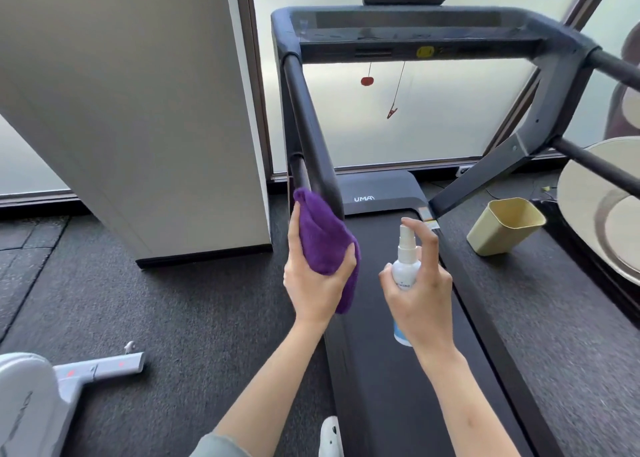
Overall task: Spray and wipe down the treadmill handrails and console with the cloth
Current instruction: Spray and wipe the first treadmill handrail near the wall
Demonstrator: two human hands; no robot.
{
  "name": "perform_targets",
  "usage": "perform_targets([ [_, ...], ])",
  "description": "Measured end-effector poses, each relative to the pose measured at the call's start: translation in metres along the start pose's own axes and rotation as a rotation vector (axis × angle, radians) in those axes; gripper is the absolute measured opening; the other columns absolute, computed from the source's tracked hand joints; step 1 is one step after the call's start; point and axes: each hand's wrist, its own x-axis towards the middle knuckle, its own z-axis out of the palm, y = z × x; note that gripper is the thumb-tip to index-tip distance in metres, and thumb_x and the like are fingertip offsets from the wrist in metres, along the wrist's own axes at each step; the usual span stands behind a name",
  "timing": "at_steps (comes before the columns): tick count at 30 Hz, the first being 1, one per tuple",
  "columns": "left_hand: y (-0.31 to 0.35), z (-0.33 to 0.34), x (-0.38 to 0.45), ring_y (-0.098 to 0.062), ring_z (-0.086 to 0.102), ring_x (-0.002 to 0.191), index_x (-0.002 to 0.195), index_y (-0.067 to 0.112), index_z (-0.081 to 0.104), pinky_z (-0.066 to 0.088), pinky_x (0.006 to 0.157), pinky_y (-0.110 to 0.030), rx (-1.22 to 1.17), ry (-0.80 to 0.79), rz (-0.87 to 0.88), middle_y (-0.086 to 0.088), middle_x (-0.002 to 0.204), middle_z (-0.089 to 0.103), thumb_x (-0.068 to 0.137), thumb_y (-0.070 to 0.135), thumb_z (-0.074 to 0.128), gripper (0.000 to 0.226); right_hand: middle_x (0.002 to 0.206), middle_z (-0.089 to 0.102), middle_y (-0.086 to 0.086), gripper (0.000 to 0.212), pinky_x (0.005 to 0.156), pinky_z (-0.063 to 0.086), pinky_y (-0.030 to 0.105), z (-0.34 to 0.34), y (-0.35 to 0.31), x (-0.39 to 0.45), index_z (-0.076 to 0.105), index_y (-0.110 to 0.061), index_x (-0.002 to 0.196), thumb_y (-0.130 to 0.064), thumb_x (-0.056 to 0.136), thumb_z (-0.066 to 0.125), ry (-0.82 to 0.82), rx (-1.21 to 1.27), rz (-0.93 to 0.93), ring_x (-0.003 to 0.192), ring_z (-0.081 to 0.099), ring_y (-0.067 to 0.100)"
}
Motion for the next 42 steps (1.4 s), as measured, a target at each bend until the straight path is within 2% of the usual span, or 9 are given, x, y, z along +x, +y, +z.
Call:
perform_targets([
  [3, -0.016, -0.003, -0.015, 0.008, 0.054, 0.114, 0.141, 0.047, 0.033, 0.047, 0.099, -0.027, -0.013, -0.001, -0.023, 0.033, 0.132, 0.051, 0.061, 0.055, 0.075, 0.091, 0.079, 0.052, -0.017, 0.068, 0.058, 0.039, 0.003, 0.001, 0.003, -0.001, 0.039, -0.037, 0.128, 0.004, 0.081, 0.066, -0.008, 0.002, 0.012, 0.075, 0.056, 0.009],
  [8, 0.014, -0.002, 0.006, 0.018, 0.048, 0.112, 0.140, 0.047, 0.032, 0.039, 0.098, -0.020, -0.085, -0.014, -0.037, 0.047, 0.125, 0.044, 0.066, 0.043, 0.083, 0.090, 0.071, 0.050, -0.012, 0.067, 0.052, 0.039, 0.009, 0.001, 0.003, 0.008, 0.040, -0.036, 0.128, 0.005, 0.081, 0.064, -0.010, 0.000, -0.007, 0.056, 0.050, 0.010],
  [13, 0.066, 0.005, 0.062, -0.010, 0.052, 0.119, 0.143, 0.046, 0.030, 0.040, 0.100, -0.031, 0.012, -0.016, -0.036, 0.016, 0.140, 0.047, 0.071, 0.058, 0.076, 0.086, 0.080, 0.054, -0.013, 0.064, 0.050, 0.039, 0.010, 0.009, -0.009, 0.023, 0.039, -0.036, 0.127, 0.004, 0.083, 0.063, -0.031, 0.032, -0.043, 0.057, 0.050, 0.011],
  [16, 0.043, -0.002, 0.047, -0.005, 0.056, 0.118, 0.144, 0.049, 0.030, 0.048, 0.101, -0.036, -0.050, -0.068, 0.024, 0.022, 0.138, 0.050, 0.069, 0.055, 0.076, 0.087, 0.083, 0.054, -0.016, 0.065, 0.052, 0.040, 0.009, 0.015, -0.015, 0.028, 0.040, -0.034, 0.127, 0.005, 0.082, 0.064, -0.036, 0.042, -0.070, 0.062, 0.053, 0.013],
  [21, -0.012, -0.015, -0.009, 0.005, 0.056, 0.116, 0.138, 0.054, 0.033, 0.048, 0.100, -0.036, -0.093, -0.101, -0.072, 0.033, 0.131, 0.053, 0.061, 0.052, 0.079, 0.090, 0.075, 0.052, -0.013, 0.065, 0.052, 0.036, 0.005, 0.023, -0.022, 0.025, 0.040, -0.032, 0.127, 0.006, 0.080, 0.064, -0.051, 0.044, -0.080, 0.058, 0.051, 0.005],
  [26, -0.015, -0.034, 0.005, -0.001, 0.056, 0.119, 0.134, 0.034, 0.046, 0.044, 0.096, -0.017, -0.309, -0.119, -0.100, 0.025, 0.127, 0.058, 0.073, 0.032, 0.079, 0.069, 0.074, 0.052, -0.013, 0.067, 0.052, 0.038, 0.007, 0.022, -0.032, 0.015, 0.039, -0.035, 0.127, 0.006, 0.080, 0.065, -0.031, 0.035, -0.086, 0.061, 0.053, 0.009],
  [30, -0.015, -0.069, 0.022, -0.012, 0.058, 0.120, 0.133, 0.034, 0.048, 0.045, 0.106, -0.036, -0.455, -0.005, -0.214, 0.008, 0.132, 0.059, 0.081, 0.034, 0.074, 0.058, 0.068, 0.049, -0.012, 0.068, 0.053, 0.046, 0.020, 0.031, -0.049, 0.006, 0.038, -0.037, 0.128, 0.005, 0.081, 0.064, -0.018, 0.023, -0.083, 0.057, 0.051, 0.013],
  [35, -0.017, -0.109, 0.035, -0.010, 0.061, 0.114, 0.132, 0.043, 0.049, 0.048, 0.103, -0.041, -0.394, -0.045, -0.281, 0.011, 0.126, 0.062, 0.066, 0.055, 0.079, 0.073, 0.068, 0.055, -0.002, 0.068, 0.057, 0.055, 0.045, 0.054, -0.083, -0.004, 0.033, -0.039, 0.130, 0.000, 0.084, 0.063, -0.066, -0.018, -0.109, 0.057, 0.057, 0.024],
  [42, -0.030, -0.162, 0.046, -0.011, 0.063, 0.112, 0.127, 0.047, 0.051, 0.049, 0.101, -0.042, -0.388, -0.058, -0.298, 0.012, 0.123, 0.064, 0.064, 0.057, 0.078, 0.069, 0.080, 0.051, -0.010, 0.066, 0.064, 0.051, 0.034, 0.097, -0.107, -0.025, 0.033, -0.035, 0.133, -0.005, 0.083, 0.065, -0.094, 0.009, -0.094, 0.065, 0.054, 0.016],
])
